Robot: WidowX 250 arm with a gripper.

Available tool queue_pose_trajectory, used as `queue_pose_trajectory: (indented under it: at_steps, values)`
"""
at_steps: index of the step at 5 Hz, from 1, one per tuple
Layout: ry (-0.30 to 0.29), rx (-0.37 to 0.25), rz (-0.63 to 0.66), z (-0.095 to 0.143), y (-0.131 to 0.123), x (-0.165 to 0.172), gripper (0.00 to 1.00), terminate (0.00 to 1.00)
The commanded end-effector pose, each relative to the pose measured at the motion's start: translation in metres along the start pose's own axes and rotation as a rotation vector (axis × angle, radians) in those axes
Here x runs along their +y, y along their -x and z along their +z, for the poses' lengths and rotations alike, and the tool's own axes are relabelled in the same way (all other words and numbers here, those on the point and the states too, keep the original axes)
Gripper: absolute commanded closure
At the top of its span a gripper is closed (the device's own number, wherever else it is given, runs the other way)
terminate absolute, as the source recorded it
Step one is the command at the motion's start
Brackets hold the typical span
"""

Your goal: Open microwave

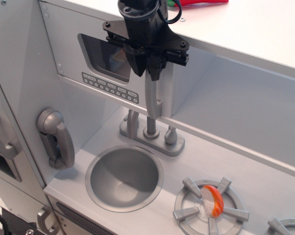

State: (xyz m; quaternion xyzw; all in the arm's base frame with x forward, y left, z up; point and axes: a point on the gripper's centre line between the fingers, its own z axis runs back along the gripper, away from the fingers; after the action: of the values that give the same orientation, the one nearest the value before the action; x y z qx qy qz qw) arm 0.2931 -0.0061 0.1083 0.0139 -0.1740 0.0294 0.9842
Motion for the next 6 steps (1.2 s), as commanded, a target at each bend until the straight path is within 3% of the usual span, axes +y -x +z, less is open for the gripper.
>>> queue_pose_trajectory:
  at_steps: [1, 2, 3, 4, 5, 6]
  values:
    - [0.005, -0.027, -0.074, 0.021, 0.020, 0.005, 1.00, 0.00]
    - [0.030, 0.018, -0.175, 0.032, 0.043, 0.015, 1.00, 0.00]
    - [0.018, 0.060, -0.286, 0.038, 0.058, 0.021, 0.00, 0.00]
    - [0.067, 0.196, -0.382, 0.043, 0.073, 0.011, 0.00, 0.00]
    - [0.098, 0.254, -0.351, 0.034, 0.076, -0.023, 0.00, 0.00]
    - [0.170, 0.286, -0.300, 0.029, 0.062, -0.062, 0.00, 0.00]
